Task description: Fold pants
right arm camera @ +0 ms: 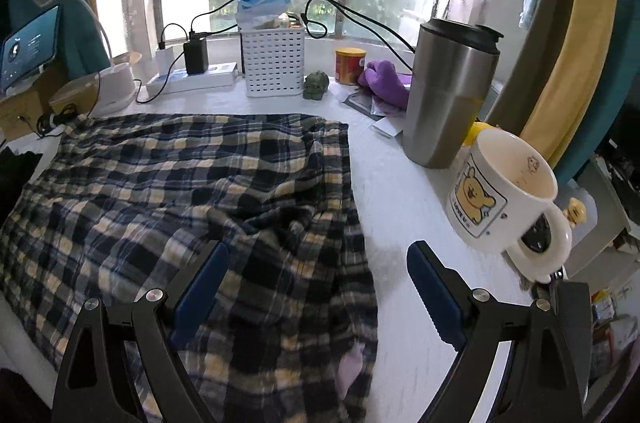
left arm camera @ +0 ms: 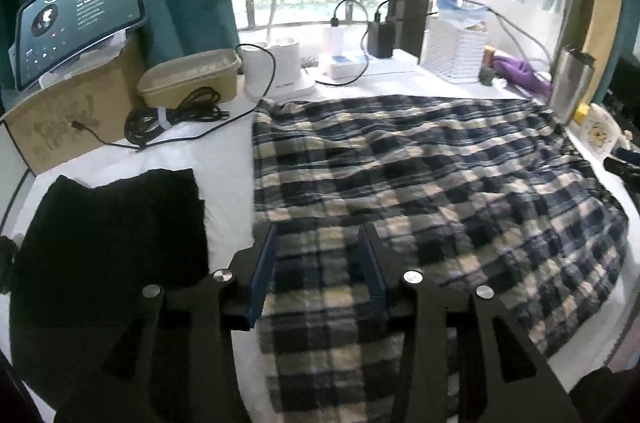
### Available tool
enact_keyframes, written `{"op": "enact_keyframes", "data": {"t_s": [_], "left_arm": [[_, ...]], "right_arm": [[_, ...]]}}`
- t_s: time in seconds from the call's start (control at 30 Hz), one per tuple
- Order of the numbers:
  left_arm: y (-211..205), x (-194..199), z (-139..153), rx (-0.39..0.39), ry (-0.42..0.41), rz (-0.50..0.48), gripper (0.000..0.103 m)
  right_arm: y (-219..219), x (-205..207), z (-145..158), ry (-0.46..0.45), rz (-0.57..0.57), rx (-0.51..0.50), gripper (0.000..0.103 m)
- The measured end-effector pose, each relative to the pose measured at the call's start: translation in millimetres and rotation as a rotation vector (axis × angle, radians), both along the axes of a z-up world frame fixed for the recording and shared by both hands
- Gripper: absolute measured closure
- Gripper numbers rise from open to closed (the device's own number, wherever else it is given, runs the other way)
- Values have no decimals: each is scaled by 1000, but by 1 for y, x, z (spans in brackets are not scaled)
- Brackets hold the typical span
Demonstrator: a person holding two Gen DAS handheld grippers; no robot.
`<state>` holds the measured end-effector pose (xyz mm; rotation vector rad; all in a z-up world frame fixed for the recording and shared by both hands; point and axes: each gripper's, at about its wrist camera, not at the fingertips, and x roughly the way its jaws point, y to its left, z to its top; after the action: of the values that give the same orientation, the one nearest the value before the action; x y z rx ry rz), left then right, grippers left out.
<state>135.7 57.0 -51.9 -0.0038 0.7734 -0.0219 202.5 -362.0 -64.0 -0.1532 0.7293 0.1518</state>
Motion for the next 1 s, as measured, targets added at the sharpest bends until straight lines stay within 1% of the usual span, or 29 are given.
{"op": "enact_keyframes", "data": {"t_s": [0.43, 0.53, 0.6, 0.77, 0.83, 0.9, 1.0], "left_arm": [[-16, -42, -2, -16, -47, -63, 61], [-19, -50, -6, -18, -46, -75, 59], [-22, -55, -9, -12, -43, -87, 55], [-31, -68, -15, 4, -40, -123, 53], [-33, -70, -17, 10, -34, -134, 50], [-34, -74, -20, 17, -30, -147, 42], [-32, -79, -23, 22, -22, -160, 34]], "right_arm": [[0, -46, 7, -37, -9, -4, 11], [-1, -54, 6, -39, -12, -5, 11], [-1, -60, 4, -37, -12, -7, 11], [-5, -73, 0, -32, -20, -4, 11], [-8, -78, -3, -26, -26, 2, 11], [-12, -84, -7, -21, -30, 3, 11], [-18, -91, -14, -14, -35, 2, 11]]}}
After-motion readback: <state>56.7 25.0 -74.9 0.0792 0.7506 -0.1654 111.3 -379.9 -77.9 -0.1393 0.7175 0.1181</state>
